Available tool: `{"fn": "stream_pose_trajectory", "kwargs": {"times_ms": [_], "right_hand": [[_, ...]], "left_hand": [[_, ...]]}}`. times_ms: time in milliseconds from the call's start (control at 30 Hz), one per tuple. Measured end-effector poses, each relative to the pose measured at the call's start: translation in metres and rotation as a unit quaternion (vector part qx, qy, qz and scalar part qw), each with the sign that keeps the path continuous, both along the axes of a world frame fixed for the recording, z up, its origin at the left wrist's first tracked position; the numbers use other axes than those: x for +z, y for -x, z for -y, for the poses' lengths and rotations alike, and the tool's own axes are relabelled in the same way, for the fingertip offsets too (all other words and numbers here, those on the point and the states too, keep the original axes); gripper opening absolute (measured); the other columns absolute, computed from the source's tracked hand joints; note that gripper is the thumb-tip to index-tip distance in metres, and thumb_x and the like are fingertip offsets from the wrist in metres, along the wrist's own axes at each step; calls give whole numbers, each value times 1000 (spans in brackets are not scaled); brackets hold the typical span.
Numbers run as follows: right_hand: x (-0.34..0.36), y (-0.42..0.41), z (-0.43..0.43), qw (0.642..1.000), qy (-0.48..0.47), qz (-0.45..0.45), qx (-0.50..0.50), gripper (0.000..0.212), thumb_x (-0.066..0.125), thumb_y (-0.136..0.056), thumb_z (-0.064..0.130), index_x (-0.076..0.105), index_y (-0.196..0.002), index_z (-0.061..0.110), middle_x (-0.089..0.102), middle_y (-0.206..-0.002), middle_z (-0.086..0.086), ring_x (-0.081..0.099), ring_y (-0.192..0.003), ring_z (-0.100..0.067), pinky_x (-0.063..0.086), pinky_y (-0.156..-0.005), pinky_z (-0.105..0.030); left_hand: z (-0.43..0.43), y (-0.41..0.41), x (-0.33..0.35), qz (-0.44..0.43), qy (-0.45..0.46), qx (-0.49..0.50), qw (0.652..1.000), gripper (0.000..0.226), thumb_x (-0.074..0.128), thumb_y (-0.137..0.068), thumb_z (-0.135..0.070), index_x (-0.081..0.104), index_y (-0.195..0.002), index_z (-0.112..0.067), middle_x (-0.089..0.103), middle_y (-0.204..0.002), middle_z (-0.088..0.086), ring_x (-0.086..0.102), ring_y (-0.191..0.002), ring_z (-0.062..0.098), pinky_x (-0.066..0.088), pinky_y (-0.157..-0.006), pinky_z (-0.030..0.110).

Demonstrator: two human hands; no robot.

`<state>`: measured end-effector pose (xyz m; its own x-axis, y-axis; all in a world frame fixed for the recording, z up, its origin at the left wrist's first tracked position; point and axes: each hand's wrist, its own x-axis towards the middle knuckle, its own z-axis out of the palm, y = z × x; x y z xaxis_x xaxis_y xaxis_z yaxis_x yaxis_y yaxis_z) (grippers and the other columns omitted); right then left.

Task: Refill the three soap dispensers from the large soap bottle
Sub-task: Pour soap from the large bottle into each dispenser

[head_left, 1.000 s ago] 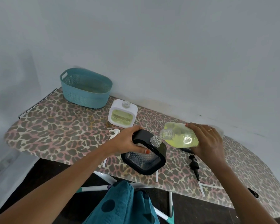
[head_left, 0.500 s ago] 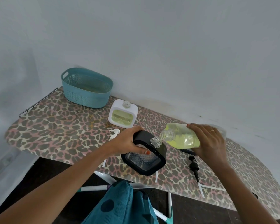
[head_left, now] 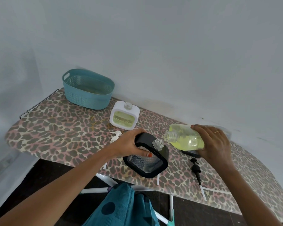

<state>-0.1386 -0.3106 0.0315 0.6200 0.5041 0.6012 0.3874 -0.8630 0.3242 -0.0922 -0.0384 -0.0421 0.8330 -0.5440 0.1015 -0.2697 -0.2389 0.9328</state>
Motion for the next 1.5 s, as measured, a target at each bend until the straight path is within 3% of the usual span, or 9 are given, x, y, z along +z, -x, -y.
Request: {"fn": "stream_pose_trajectory", "kwargs": {"times_ms": [167,300,367,433,567,700,833,1100,1500], "right_hand": [[0,-1,2,1000,-2,3,6,65,87,-52,31,56,-105,8,71,-97,-11,68,-77,-31,51,-66,-38],[3,1,-1,1000,-4,9,7,49,63,-69,41,52,-106,11,71,-97,-9,68,-76,-28,50,-67,-35],[3,1,-1,1000,-2,10,7,50,72,-67,35,52,-107,11,71,-97,-9,68,-77,-29,51,-67,-35],[3,1,0,1000,1,3,-1,65,88,-52,23,54,-105,9,71,-97,-10,68,-76,-30,51,-67,-37],[4,2,-1,1000,10,2,-16,63,91,-44,18,64,-99,3,71,-96,-11,68,-75,-30,51,-66,-37],[5,2,0,1000,14,-2,-19,61,91,-43,14,67,-98,2,71,-95,-10,68,-74,-30,51,-65,-38],[6,3,0,1000,4,9,2,44,68,-68,28,54,-106,10,71,-97,-10,68,-77,-29,50,-67,-35],[10,4,-2,1000,8,-7,-15,51,51,-72,42,68,-97,1,71,-95,-11,68,-77,-31,51,-66,-38],[13,6,-1,1000,11,4,-22,39,75,-68,24,68,-97,0,71,-95,-12,68,-75,-31,51,-65,-39]], "left_hand": [[1,1,1,-3,9,0,1000,54,84,-61,-27,54,-104,-12,61,-100,12,59,-92,24,49,-86,46],[2,3,2,4,11,-2,1000,55,84,-60,-28,54,-103,-11,61,-98,13,59,-90,26,49,-85,46],[2,3,2,5,14,-3,1000,52,84,-62,-24,54,-102,-10,61,-97,13,60,-89,27,49,-84,46],[2,3,2,7,13,-3,1000,52,84,-62,-23,54,-102,-10,61,-96,13,60,-89,27,49,-84,47],[2,4,2,5,12,2,1000,58,80,-56,-36,54,-102,-11,61,-97,13,59,-89,27,49,-84,46],[2,4,2,5,16,-1,1000,52,83,-60,-30,54,-100,-13,61,-95,12,59,-88,27,49,-83,47],[3,4,4,-1,19,-4,1000,47,83,-63,-21,54,-99,-13,61,-93,11,60,-88,27,49,-83,43],[4,6,6,6,14,-3,1000,48,82,-63,-18,53,-100,-10,61,-91,10,60,-88,27,48,-82,40],[5,4,3,17,16,-9,1000,46,83,-63,-21,52,-96,-20,60,-89,1,60,-85,21,49,-79,35]]}}
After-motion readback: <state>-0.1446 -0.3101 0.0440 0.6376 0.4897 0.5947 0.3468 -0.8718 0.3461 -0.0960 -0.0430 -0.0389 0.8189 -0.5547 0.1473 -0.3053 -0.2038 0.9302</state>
